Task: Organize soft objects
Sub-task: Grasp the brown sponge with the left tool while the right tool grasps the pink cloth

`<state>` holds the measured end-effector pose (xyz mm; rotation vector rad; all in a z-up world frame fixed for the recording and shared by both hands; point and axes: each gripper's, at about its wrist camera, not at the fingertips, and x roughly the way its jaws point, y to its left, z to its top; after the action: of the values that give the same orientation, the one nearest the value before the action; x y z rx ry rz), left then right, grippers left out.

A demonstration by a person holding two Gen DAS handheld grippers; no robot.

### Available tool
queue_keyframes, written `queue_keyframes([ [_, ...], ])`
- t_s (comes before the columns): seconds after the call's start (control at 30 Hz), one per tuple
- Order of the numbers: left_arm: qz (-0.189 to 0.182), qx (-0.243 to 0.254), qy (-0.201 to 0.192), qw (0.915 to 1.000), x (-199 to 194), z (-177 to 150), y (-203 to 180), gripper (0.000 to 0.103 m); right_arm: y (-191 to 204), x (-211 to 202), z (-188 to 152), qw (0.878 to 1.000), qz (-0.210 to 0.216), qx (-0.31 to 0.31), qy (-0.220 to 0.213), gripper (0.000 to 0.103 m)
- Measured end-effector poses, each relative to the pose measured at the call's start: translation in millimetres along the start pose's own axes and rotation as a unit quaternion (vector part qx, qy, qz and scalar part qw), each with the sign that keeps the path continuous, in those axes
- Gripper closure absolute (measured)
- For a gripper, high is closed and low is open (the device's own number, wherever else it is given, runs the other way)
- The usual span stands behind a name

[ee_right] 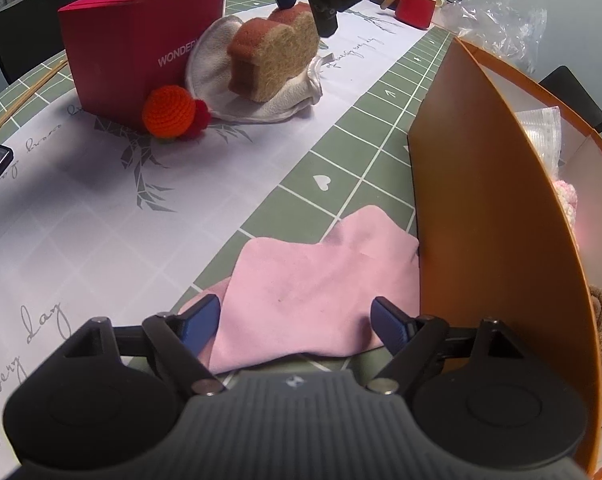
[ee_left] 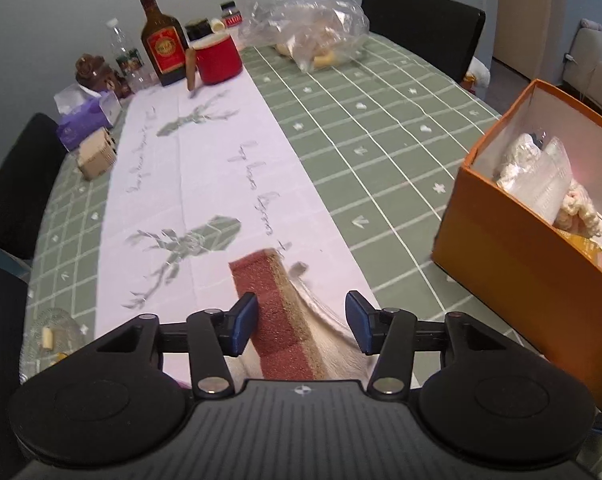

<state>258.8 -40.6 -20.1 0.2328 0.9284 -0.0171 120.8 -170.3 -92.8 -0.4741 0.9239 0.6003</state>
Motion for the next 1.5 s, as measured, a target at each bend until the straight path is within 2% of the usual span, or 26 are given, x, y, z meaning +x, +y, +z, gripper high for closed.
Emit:
queue_keyframes([
  [0.1,0.002,-0.014,-0.04,0.9991,-8,1,4,0.034,0,0,0,1.0,-0.001,-0.001,0.0,0.022],
  [0.13,0.01,-0.022,-0.039,0.9989,-6,1,6,0.031,1,0,0,1.0,-0.001,-0.001,0.0,0.022],
  [0.27,0.051,-0.029,-0.03,0.9978,3,1,7,0.03,1,0,0,1.0,0.0,-0.002,0.0,0.022],
  [0.43,0.087,-0.027,0.008,0.9958,17,5,11,0.025,2,0,-1,1.0,0.001,-0.002,0.001,0.022],
  [0.57,0.095,-0.038,0.038,0.994,32,9,12,0.017,1,0,0,1.0,-0.003,-0.002,0.001,0.022],
  [0.73,0.1,-0.023,0.107,0.989,58,6,1,0.015,0,2,1,1.0,-0.001,-0.004,-0.001,0.021],
  [0.8,0.106,-0.016,0.109,0.9883,60,4,-3,0.015,-1,2,1,1.0,0.0,-0.004,-0.002,0.021],
  [0.83,0.101,-0.015,0.104,0.9893,58,5,-5,0.016,-1,3,2,1.0,0.001,-0.004,-0.002,0.021],
  [0.9,0.087,-0.012,0.094,0.9917,52,7,-7,0.028,-1,3,2,1.0,0.002,-0.004,-0.003,0.02],
  [0.97,0.08,-0.007,0.087,0.993,45,9,-9,0.048,-2,4,2,1.0,0.004,-0.003,-0.002,0.021],
  [1.07,0.066,0.012,0.084,0.9941,39,10,-13,0.055,-3,5,4,1.0,0.009,0.002,0.001,0.023],
  [1.17,0.056,0.015,0.08,0.9951,34,10,-13,0.059,-2,4,5,1.0,0.012,0.003,0.0,0.032],
  [1.23,0.049,0.012,0.075,0.9959,30,10,-11,0.06,-1,3,5,1.0,0.017,0.003,-0.001,0.046],
  [1.27,0.046,0.012,0.074,0.9961,27,10,-11,0.06,-1,3,6,1.0,0.021,0.006,0.0,0.049],
  [1.33,0.042,0.016,0.076,0.9961,23,10,-10,0.06,-3,3,7,0.999,0.038,0.019,0.006,0.069],
  [1.4,0.041,0.021,0.075,0.9962,18,11,-10,0.06,-2,2,8,0.999,0.045,0.025,0.011,0.081],
  [1.5,0.038,0.019,0.07,0.9966,7,12,-9,0.06,-2,3,9,0.999,0.042,0.026,0.016,0.09],
])
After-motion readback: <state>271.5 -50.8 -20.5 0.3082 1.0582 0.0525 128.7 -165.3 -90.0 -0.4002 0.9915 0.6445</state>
